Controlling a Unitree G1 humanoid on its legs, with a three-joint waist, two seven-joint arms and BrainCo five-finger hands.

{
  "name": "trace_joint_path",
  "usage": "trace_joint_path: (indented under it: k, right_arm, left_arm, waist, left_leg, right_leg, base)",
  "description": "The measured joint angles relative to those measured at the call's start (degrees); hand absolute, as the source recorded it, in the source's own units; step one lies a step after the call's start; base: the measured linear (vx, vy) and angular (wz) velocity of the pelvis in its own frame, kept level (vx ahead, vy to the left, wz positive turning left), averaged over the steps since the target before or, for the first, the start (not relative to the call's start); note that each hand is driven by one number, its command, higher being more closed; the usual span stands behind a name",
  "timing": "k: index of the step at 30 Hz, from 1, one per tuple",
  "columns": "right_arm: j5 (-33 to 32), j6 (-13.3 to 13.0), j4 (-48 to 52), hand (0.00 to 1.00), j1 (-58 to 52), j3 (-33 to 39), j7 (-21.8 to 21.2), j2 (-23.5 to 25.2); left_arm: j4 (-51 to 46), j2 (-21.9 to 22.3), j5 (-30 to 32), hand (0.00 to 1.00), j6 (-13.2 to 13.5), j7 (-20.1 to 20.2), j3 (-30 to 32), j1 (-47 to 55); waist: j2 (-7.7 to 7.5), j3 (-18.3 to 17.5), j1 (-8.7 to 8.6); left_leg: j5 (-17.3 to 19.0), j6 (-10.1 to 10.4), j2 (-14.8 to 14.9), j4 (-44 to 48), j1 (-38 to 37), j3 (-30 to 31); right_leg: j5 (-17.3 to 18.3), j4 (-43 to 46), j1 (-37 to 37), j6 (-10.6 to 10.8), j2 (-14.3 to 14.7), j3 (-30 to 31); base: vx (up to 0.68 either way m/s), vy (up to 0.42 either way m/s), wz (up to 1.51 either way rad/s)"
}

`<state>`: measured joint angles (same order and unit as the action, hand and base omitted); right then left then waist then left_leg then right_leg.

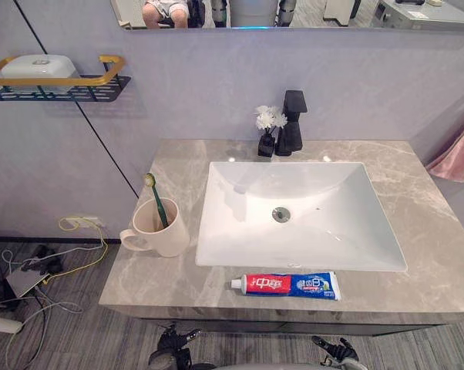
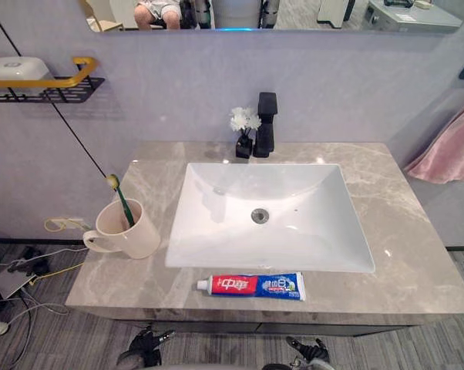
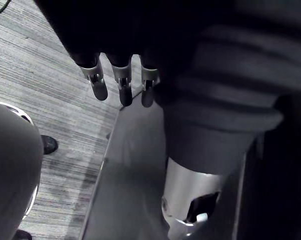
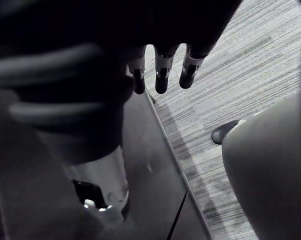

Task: Organize washtable

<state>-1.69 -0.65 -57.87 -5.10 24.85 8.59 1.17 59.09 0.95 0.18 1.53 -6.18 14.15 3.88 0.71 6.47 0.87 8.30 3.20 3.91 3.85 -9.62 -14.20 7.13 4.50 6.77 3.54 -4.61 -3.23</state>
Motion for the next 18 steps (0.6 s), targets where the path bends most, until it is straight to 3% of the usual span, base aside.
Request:
trace_joint_path:
  k: [4, 5, 18]
  right_arm:
    - [0.0, 0.0, -0.4, 0.00, 0.2, 0.1, 0.0, -0.1]
    - [0.0, 1.0, -2.6, 0.00, 0.2, 1.9, 0.0, -1.1]
    - [-3.7, 1.1, -4.2, 0.00, -0.7, 4.6, 0.1, -1.3]
  left_arm:
    - [0.1, -0.4, 0.4, 0.00, 0.0, 0.0, 0.0, 0.1]
    - [1.0, -1.9, 0.4, 0.00, 0.0, 0.0, 0.0, 0.1]
    - [1.3, -2.1, -0.9, 0.00, 0.0, -0.3, 0.0, 0.1]
  waist:
    - [-0.51, 0.0, -0.05]
    - [-1.48, -0.8, 0.04]
    - [-1.73, -0.7, 0.06]
  left_leg:
    - [-0.8, -0.8, -0.9, -1.4, -0.3, 0.4]
    - [-3.4, -2.3, -3.8, -5.4, -1.4, 3.2]
    - [-3.4, -2.3, -3.8, -5.8, -1.1, 3.3]
  right_leg:
    - [-0.8, -0.9, 0.0, 0.4, -0.5, 0.1]
    - [-2.6, -3.3, 1.0, 1.7, -2.5, -1.0]
    - [-2.6, -3.9, 0.9, 1.8, -2.5, -1.4]
  base:
    - [-0.08, 0.009, -0.01]
    - [-0.04, 0.006, 0.04]
    - [0.00, 0.000, 0.00]
